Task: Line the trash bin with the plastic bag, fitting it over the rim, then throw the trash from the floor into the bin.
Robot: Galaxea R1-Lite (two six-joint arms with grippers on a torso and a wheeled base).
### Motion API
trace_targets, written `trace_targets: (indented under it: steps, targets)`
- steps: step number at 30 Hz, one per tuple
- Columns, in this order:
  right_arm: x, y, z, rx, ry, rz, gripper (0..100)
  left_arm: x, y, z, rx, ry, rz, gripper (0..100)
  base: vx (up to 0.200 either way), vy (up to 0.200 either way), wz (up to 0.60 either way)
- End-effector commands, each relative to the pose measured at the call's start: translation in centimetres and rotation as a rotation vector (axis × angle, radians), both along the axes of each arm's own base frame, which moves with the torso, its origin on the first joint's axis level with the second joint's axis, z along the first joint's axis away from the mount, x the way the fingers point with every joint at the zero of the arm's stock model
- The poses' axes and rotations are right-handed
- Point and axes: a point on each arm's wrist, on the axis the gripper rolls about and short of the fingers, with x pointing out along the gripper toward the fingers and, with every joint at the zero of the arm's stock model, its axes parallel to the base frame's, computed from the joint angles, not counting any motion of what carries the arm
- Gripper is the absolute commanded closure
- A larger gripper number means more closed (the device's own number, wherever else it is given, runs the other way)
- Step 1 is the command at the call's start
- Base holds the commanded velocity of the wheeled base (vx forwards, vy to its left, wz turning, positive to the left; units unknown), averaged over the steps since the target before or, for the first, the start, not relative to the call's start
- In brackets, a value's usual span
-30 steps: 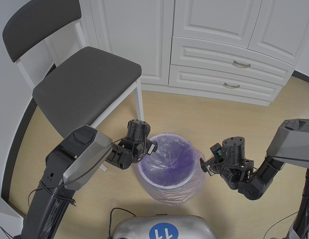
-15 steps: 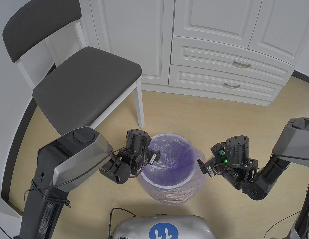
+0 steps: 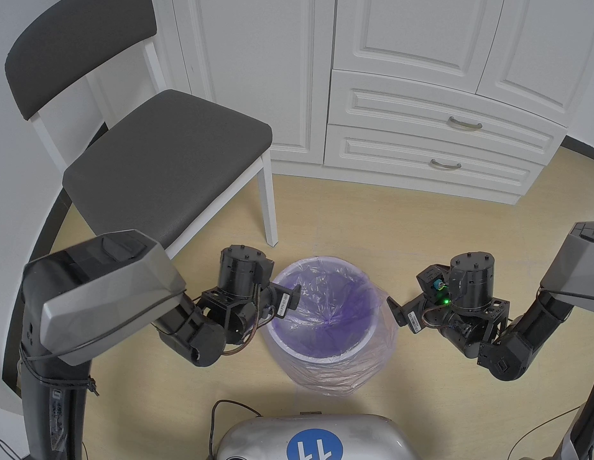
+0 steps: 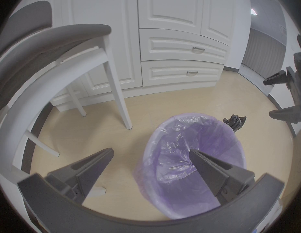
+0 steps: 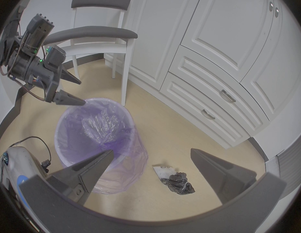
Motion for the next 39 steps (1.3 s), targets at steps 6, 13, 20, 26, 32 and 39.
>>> trace_targets:
  steps: [6,13,20,26,32,39]
  targets:
    - [-0.9,-1.2,1.7,0.018,-0.021,0.020,0,-3.7,3.9,3.3,-0.005,0.004,0.036,0,0.000,0.000,0.00]
    - [-2.1,-2.7,4.4,0.000,0.074,-0.038,0,-7.0,4.8,5.8,-0.002,0.013,0.012,0,0.000,0.000,0.00]
    - [-3.2,-3.6,8.9,0.146,0.168,-0.071,0,-10.0,5.4,8.8,-0.068,0.042,0.008,0,0.000,0.000,0.00]
    - [-4.4,-4.7,12.3,0.250,0.210,-0.089,0,-12.5,6.6,12.5,-0.147,0.039,0.020,0,0.000,0.000,0.00]
    - [-4.2,-5.0,14.2,0.378,0.199,-0.150,0,-14.4,8.4,15.6,-0.205,0.013,0.045,0,0.000,0.000,0.00]
    - [-3.9,-8.5,14.5,0.421,0.165,-0.290,0,-15.0,10.6,16.3,-0.272,0.003,0.122,0,0.000,0.000,0.00]
